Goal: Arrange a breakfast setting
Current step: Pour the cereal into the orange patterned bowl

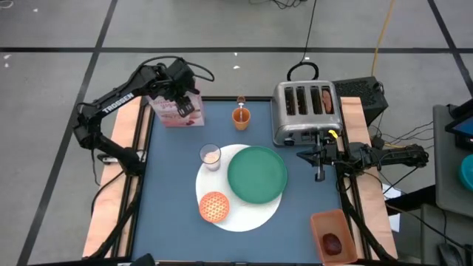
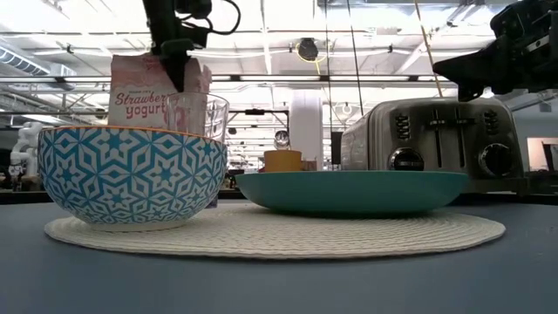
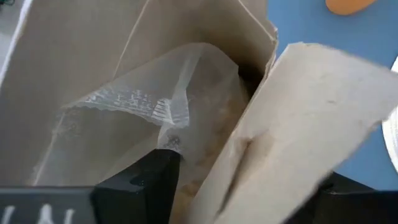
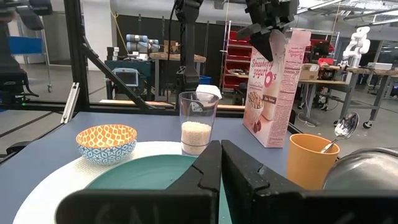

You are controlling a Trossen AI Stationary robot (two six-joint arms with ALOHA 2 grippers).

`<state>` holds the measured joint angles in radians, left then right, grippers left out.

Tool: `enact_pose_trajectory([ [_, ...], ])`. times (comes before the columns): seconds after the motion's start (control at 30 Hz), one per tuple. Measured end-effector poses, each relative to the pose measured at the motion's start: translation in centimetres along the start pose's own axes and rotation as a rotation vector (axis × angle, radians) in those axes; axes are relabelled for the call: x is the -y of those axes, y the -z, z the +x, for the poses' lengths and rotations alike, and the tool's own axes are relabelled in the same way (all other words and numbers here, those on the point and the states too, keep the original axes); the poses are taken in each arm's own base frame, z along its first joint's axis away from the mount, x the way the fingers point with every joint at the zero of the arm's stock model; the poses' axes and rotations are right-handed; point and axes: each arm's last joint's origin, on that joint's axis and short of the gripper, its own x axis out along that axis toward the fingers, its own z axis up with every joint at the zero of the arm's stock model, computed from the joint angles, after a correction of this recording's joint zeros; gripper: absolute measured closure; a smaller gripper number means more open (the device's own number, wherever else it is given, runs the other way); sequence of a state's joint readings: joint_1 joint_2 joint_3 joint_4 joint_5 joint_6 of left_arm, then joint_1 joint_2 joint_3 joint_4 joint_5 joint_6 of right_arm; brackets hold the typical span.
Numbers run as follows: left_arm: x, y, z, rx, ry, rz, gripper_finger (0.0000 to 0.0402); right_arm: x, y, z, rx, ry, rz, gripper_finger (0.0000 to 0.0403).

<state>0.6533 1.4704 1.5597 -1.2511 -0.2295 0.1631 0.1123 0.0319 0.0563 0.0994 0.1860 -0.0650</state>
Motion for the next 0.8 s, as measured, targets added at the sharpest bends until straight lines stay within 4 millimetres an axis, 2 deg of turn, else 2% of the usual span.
enact_pose_trajectory([
  [0.33,0.02,0.23,0.01,-0.024,0.004,-0.002,0.0286,0.0,0.0,0.0,0.0,0.0,0.0,0.0394],
  [0.8,0.02,0.23,0.03,-0.025,0.004,0.018,0.0347,-0.02,0.0,0.0,0.0,-0.005,0.0,0.0394],
])
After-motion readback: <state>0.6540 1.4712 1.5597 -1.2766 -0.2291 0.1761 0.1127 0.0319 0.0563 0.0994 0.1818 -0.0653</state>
